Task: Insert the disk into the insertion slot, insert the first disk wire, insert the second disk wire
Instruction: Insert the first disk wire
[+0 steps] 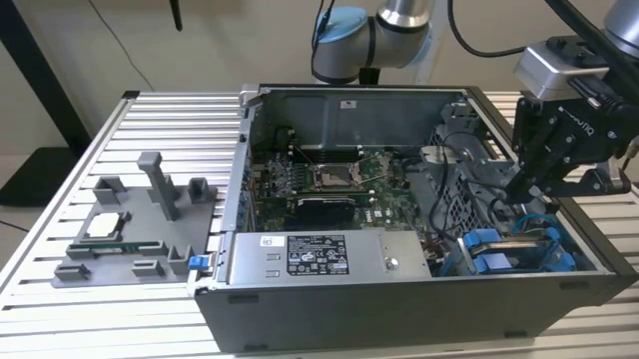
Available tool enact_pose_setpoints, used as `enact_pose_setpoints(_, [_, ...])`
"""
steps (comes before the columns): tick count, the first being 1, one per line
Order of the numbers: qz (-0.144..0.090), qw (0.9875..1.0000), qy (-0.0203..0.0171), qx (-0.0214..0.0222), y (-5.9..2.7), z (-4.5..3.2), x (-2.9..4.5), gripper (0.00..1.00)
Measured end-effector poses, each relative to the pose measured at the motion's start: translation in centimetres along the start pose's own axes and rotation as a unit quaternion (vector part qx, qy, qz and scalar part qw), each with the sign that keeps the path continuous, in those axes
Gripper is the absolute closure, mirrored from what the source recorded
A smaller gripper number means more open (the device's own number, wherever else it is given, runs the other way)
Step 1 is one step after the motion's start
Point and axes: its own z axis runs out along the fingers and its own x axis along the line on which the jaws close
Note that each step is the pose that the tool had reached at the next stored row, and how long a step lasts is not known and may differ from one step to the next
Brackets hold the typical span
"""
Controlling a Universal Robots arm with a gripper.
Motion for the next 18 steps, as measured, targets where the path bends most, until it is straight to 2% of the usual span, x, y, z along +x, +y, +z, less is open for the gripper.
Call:
enact_pose_setpoints(11, [0.003,1.0,-0.0001,-0.0005,-0.72,0.22,1.38,1.0])
enact_pose_setpoints(18, [0.003,1.0,-0.0002,-0.0007,-0.75,0.22,1.4,1.0])
